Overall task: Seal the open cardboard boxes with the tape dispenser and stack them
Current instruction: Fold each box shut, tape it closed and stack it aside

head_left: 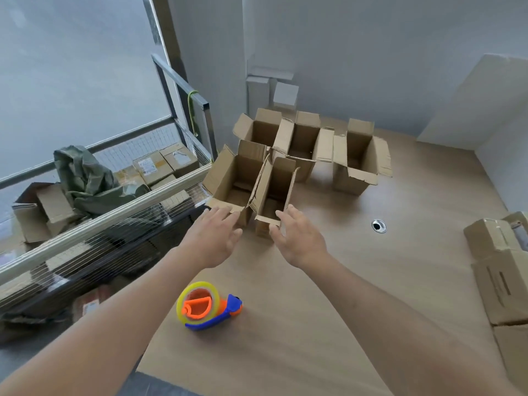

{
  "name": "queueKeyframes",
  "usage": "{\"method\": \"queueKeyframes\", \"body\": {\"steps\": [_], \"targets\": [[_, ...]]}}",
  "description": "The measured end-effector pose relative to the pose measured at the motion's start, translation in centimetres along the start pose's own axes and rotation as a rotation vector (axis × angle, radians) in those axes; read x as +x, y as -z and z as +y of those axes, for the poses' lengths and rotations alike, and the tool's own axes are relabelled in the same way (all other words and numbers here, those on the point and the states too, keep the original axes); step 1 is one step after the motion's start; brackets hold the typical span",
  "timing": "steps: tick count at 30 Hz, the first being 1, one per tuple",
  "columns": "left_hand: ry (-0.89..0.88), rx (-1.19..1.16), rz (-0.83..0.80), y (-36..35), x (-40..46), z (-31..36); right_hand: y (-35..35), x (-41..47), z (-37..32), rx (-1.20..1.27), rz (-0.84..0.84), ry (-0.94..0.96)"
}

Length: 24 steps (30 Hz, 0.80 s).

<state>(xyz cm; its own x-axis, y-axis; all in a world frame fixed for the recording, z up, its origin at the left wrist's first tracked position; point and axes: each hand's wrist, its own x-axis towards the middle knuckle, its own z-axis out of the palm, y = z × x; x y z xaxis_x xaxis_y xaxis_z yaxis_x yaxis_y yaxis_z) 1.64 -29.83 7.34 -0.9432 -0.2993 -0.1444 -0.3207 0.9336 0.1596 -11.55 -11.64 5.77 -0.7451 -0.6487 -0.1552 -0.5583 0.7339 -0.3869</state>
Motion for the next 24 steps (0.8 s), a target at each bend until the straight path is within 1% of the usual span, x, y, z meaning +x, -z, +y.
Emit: {"method": "queueKeyframes", "body": {"steps": [2, 6, 9, 12, 16, 21, 24], "targets": [[0.004, -0.024, -0.025, -0.9, 1.8, -0.5, -1.2, 2.3, 0.2, 0.020, -0.015, -0.041], [0.001, -0.079, -0.067, -3.0, 4.8, -1.3, -3.5, 5.7, 0.4, 0.092, -0.052, -0.198], [-0.016, -0.103, -0.079, -4.4, 6.6, -1.8, -5.0, 7.5, 0.6, 0.154, -0.079, -0.278], [-0.027, -0.129, -0.095, -5.4, 7.4, -2.4, -5.7, 8.2, 0.5, 0.204, -0.033, -0.315], [-0.085, -0.146, -0.110, -5.5, 7.9, -3.4, -5.9, 7.1, 0.2, 0.258, 0.050, -0.331], [-0.183, -0.150, -0.106, -5.1, 7.5, -4.1, -6.4, 3.2, 0.0, 0.279, 0.087, -0.396], [-0.260, -0.134, -0.085, -5.2, 7.0, -3.6, -6.7, 0.5, 0.0, 0.278, 0.143, -0.432]]}}
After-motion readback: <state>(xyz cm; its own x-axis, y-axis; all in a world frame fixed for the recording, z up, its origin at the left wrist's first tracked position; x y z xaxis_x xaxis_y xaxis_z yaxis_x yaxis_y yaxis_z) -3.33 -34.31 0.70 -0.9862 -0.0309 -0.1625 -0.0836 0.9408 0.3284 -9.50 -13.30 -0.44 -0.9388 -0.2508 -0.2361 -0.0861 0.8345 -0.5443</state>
